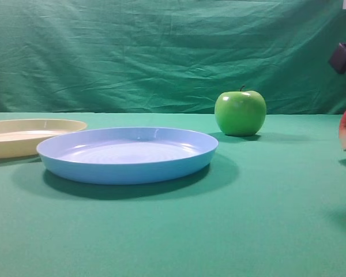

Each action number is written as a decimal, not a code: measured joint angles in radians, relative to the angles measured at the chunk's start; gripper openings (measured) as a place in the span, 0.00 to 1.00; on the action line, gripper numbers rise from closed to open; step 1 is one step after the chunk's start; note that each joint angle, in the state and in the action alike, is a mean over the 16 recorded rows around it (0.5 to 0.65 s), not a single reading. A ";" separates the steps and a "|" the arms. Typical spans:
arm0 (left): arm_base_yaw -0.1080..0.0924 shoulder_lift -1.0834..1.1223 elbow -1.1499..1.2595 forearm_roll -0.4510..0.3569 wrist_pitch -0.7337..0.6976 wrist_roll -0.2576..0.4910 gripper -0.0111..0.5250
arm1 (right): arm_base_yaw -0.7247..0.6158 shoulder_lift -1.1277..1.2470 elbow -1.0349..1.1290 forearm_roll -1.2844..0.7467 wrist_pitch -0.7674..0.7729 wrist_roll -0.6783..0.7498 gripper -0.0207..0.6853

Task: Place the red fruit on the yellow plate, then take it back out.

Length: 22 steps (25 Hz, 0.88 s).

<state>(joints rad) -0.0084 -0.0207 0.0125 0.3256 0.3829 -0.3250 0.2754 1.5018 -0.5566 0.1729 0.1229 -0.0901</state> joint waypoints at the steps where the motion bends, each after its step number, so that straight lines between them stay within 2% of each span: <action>1: 0.000 0.000 0.000 0.000 0.000 0.000 0.02 | 0.000 -0.007 -0.006 -0.001 0.014 0.000 0.79; 5: 0.000 0.000 0.000 0.000 0.000 0.000 0.02 | 0.000 -0.054 -0.044 -0.009 0.092 -0.002 0.87; 9: 0.000 0.000 0.000 0.000 0.000 0.000 0.02 | 0.000 -0.126 -0.103 -0.016 0.209 -0.004 0.81; 13: 0.000 0.000 0.000 0.000 0.000 0.000 0.02 | 0.000 -0.217 -0.169 -0.009 0.340 -0.006 0.65; 18: 0.000 0.000 0.000 0.000 0.000 0.000 0.02 | 0.000 -0.340 -0.232 0.041 0.470 -0.007 0.37; 22: 0.000 0.000 0.000 0.000 0.000 0.000 0.02 | 0.000 -0.447 -0.258 0.098 0.538 -0.007 0.18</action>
<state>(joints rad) -0.0084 -0.0207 0.0125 0.3256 0.3829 -0.3250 0.2754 1.0549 -0.8147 0.2704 0.6608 -0.0974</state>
